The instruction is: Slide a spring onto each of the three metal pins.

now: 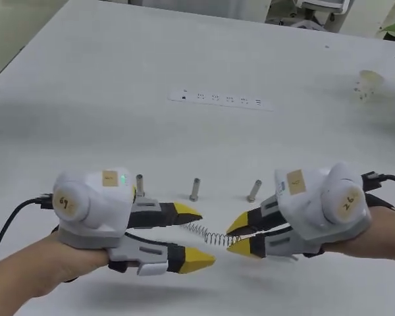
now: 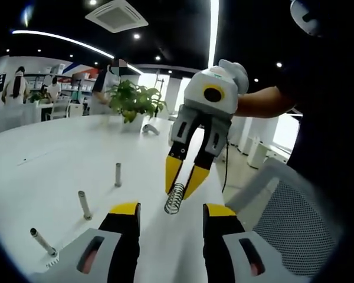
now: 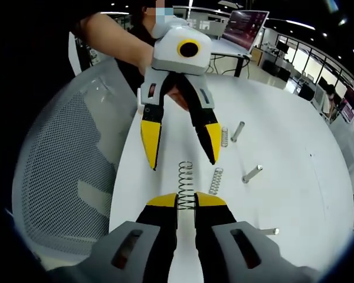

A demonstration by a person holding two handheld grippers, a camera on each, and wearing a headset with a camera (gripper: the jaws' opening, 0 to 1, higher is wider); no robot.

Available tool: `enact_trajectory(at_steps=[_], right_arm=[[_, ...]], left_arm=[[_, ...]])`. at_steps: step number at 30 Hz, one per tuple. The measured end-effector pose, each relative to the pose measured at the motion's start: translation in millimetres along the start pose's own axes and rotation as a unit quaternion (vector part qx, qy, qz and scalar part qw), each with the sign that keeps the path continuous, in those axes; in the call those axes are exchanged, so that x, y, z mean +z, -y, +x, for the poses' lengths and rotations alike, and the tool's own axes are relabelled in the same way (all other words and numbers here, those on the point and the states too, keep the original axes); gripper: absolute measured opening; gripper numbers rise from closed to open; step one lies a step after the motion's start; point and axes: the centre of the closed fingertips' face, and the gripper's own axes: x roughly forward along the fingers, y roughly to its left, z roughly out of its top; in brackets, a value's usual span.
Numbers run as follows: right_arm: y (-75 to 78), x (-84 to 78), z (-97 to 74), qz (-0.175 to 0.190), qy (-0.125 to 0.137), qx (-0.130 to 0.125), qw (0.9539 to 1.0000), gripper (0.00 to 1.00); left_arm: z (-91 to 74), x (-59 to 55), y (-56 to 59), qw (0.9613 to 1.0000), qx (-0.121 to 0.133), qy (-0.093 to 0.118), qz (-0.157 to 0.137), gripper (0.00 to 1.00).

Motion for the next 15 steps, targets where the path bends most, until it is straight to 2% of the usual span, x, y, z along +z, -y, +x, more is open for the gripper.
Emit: enact_trajectory(at_steps=[3,15], right_arm=[[-2.1,2.0,0.0,-0.002,0.001,0.001,1.0000,0.08],[-6.7,8.4,-2.3,-0.004,0.010,0.006,0.9999,0.08]], left_arm=[[2.8,1.1,4.4,0.9999,-0.006,0.003,0.008,0.30],[9.4,2.4,9.3,0.9997,-0.014,0.005,0.019,0.13]])
